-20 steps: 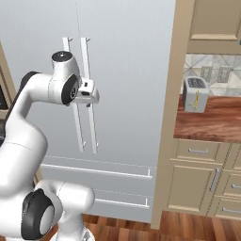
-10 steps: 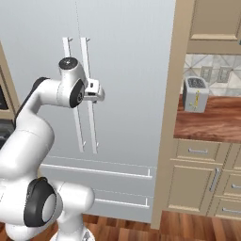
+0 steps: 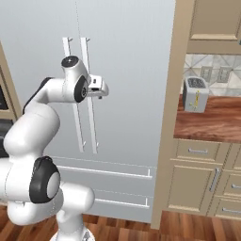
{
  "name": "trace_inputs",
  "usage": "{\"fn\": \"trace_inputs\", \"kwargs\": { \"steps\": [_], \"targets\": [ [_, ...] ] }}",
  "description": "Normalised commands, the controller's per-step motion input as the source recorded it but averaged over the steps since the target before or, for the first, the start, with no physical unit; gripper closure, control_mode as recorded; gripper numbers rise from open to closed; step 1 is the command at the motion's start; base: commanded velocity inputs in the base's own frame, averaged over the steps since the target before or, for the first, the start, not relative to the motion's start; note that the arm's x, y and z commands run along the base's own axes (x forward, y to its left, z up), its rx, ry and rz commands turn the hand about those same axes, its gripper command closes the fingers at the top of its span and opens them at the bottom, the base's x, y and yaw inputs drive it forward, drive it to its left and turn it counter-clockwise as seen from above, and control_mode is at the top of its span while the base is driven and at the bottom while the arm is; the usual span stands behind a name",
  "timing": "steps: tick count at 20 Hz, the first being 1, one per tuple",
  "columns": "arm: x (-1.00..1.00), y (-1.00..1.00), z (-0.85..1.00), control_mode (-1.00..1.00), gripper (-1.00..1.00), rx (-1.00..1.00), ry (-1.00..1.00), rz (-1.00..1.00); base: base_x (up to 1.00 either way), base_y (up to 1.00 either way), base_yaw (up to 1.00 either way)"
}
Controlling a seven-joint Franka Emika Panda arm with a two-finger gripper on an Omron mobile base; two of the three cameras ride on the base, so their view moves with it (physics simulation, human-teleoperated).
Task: Open the fridge, grab two sodas, and place both sodas inside the bowl with ice on the dining counter.
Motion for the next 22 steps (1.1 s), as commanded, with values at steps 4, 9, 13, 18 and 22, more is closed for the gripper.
{"fn": "trace_inputs", "kwargs": {
  "steps": [4, 9, 13, 18, 22],
  "targets": [
    [0.15, 0.01, -0.24, -1.0, -1.0, -0.1, -0.12, 0.0, 0.0, 0.0, 0.0],
    [0.0, 0.03, -0.25, -1.0, -1.0, -0.06, -0.18, 0.0, 0.0, 0.0, 0.0],
    [0.16, 0.03, -0.23, -1.0, -1.0, 0.0, -0.12, 0.01, 0.0, 0.0, 0.0],
    [0.45, 0.02, -0.24, -1.0, 1.0, 0.0, -0.06, 0.04, 0.0, 0.0, 0.0],
    [0.31, 0.0, -0.05, -1.0, 1.0, 0.0, -0.03, 0.03, 0.0, 0.0, 0.0]
  ]
}}
